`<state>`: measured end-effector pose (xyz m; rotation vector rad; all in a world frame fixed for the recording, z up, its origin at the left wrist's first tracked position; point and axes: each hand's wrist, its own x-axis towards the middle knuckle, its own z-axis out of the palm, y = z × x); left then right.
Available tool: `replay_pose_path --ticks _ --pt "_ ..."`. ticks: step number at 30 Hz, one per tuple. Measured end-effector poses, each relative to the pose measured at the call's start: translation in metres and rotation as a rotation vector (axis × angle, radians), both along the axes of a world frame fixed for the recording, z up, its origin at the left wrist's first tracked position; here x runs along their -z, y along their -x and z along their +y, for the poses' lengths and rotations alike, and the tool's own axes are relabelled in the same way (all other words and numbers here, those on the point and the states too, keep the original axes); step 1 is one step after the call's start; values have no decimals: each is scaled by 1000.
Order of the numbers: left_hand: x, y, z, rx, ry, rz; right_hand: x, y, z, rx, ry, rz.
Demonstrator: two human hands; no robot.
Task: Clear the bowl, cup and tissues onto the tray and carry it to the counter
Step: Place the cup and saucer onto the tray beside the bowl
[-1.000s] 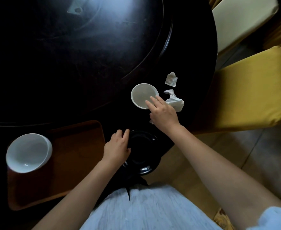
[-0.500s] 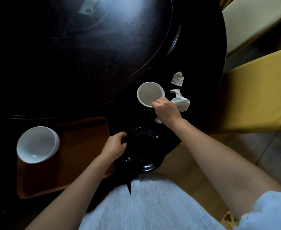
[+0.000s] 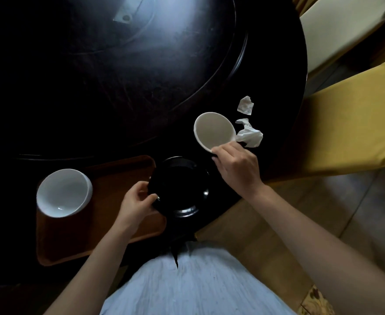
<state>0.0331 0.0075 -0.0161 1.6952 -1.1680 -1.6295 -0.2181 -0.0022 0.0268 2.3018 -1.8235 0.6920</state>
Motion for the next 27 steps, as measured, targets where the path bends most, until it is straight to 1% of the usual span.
replay_pose_path --ticks 3,8,12,15,20,27 --pt "3 -23 12 -174 -24 76 -3 -23 18 -71 54 15" --pt "18 -57 22 -307 -6 58 7 -69 38 -222 39 106" --pt "26 -74 28 -339 -6 54 18 -107 51 -287 6 139" --pt "33 -83 32 -358 -43 68 29 -132 58 -302 -11 169" --pt "36 -92 37 -356 -59 41 39 -159 66 -303 -54 205" --pt "34 -98 43 -407 -91 44 51 -171 76 -267 -113 147"
